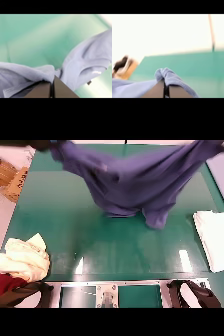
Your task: Fold the shirts.
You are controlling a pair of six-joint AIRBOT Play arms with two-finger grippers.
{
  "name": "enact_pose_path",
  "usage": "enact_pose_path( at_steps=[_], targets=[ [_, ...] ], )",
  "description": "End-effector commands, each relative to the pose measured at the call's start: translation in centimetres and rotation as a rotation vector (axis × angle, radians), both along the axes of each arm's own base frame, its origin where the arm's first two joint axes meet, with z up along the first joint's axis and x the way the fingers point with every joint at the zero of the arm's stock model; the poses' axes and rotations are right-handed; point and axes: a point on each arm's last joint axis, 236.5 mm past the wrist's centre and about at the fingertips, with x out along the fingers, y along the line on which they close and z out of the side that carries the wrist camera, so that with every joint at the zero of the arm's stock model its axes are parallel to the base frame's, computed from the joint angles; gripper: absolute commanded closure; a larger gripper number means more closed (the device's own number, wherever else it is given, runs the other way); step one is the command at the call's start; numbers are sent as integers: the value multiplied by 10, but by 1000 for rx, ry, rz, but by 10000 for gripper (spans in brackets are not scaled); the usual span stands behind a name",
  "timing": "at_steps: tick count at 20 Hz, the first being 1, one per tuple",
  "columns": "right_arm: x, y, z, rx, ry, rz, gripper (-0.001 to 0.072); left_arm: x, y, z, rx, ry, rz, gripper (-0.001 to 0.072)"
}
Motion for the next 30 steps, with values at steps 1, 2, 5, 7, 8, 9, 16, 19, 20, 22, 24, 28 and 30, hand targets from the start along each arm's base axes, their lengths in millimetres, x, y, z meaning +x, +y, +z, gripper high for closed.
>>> enact_pose_path(
  at_steps=[1,2,5,7,8,9,16,19,20,22,24,28,30],
  targets=[
    [-76,4,113,-113,-311,-109,691,-73,6,101,-36,-278,-7,683],
    [-92,8,133,-133,-374,-126,691,-92,6,119,-50,-331,-12,683],
    [-129,15,178,-165,-528,-170,691,-132,10,151,-93,-439,-10,683],
    [-134,14,185,-161,-555,-179,691,-149,12,161,-102,-479,-6,683],
    [-130,13,183,-163,-541,-178,691,-149,13,159,-94,-475,-4,683],
    [-121,11,177,-163,-511,-169,691,-146,13,153,-80,-458,-5,682],
    [11,-23,66,-33,-75,-45,691,-41,23,15,30,-72,89,683],
    [77,-20,-25,49,155,37,691,11,17,-90,69,197,83,683],
    [99,-13,-59,62,224,68,690,25,16,-126,81,285,81,682],
    [143,5,-139,103,372,108,690,47,14,-203,107,471,75,682],
    [178,28,-221,137,521,134,691,64,13,-281,128,641,80,683],
    [213,72,-371,153,792,183,690,93,14,-394,134,831,129,683],
    [213,81,-423,157,890,190,690,108,15,-425,105,861,185,682]
  ],
)
